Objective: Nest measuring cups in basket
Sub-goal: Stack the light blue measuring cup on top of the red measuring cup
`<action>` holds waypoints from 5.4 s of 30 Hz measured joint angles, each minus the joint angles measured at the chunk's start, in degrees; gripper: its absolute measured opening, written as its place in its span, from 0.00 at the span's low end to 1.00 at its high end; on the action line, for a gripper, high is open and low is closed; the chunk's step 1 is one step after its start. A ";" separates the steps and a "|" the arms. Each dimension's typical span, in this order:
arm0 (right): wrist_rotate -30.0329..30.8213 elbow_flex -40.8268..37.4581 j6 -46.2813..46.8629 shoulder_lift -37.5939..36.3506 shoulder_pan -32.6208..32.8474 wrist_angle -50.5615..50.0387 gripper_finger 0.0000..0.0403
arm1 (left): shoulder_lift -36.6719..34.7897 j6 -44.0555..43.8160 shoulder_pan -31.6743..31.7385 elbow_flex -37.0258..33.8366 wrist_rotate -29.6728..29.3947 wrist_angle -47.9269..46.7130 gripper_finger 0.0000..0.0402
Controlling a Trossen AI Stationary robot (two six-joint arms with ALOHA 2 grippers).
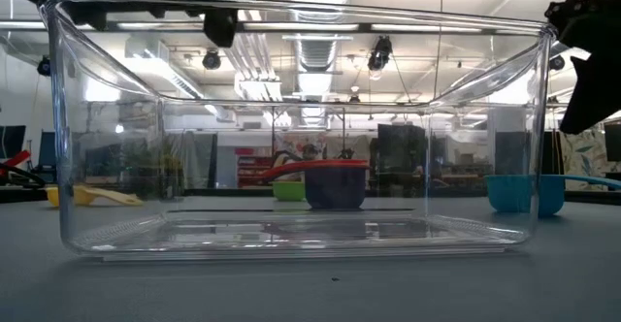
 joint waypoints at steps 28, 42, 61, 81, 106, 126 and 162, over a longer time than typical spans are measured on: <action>-3.47 -15.42 -10.71 -21.10 -3.12 19.32 0.24 | 13.97 -1.69 6.81 11.84 0.99 -4.17 0.00; -11.51 -20.07 -15.99 -20.37 -4.81 30.76 0.25 | 13.75 -5.46 6.81 10.16 -3.49 -5.80 0.30; -6.31 -34.87 -22.56 -18.35 -4.80 65.99 0.29 | 13.73 -5.07 6.81 10.14 -3.47 -6.40 0.42; 16.93 -23.65 -71.22 -17.55 -6.39 96.52 0.02 | 13.71 -11.10 6.81 10.12 -3.45 -5.61 0.42; -6.79 -9.64 -94.19 13.30 -24.81 144.73 0.02 | 27.90 -19.22 7.27 12.40 4.14 34.30 0.42; -10.49 -6.71 -94.21 12.29 -28.04 135.12 0.04 | 29.42 -19.94 7.79 13.46 5.28 33.09 0.03; 5.04 -6.82 -53.94 -10.17 -16.97 37.72 0.13 | 22.10 -12.14 8.05 21.76 9.74 -11.65 0.00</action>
